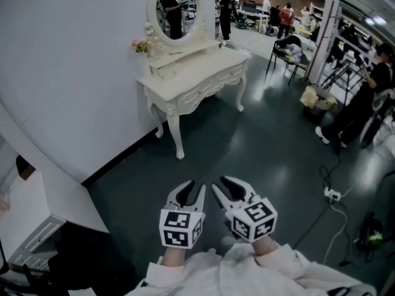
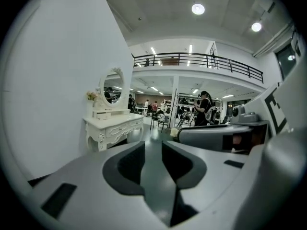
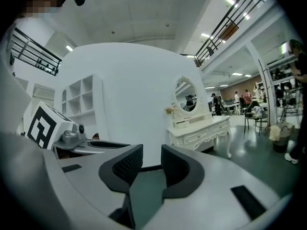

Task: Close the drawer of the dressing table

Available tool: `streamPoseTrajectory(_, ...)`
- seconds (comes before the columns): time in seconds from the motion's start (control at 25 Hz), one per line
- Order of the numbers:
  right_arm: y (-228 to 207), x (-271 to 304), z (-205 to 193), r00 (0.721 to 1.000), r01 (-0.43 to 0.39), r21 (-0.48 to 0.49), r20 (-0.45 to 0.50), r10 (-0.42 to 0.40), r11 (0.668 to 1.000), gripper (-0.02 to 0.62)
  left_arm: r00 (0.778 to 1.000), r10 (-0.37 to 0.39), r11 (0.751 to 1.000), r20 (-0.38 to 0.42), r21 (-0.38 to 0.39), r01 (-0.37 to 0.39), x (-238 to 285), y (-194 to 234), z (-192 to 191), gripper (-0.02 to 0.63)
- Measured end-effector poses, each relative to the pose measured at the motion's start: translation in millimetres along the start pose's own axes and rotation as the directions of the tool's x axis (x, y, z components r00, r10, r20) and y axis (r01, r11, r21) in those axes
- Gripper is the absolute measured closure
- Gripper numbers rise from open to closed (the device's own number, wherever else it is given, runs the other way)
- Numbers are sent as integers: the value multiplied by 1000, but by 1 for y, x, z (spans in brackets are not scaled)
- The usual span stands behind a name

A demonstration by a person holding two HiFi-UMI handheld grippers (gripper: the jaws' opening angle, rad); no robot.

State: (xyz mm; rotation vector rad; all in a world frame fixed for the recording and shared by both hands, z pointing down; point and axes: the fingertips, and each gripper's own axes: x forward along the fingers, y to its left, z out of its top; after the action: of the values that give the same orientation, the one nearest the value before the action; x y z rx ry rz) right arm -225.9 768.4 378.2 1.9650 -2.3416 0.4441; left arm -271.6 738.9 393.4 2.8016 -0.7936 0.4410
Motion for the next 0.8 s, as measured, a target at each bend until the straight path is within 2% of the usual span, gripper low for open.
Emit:
streamPoseTrajectory(0.16,-2,11,-2,1000,4,-1,-21,-4,1000,497,1000,26,999,-3,-21,-26,5,13,-2,476)
streamPoseTrajectory(0.52,-32,62,-10,997,-44,15,-68,45,999,485,999,51,997,-19,-54,-52,49,47,-3,474)
streamPoseTrajectory(0.8,-78,123,15,993,-90,15,-71,91,996,471,996,86,995,-22,-40,-87,109,84,28,474)
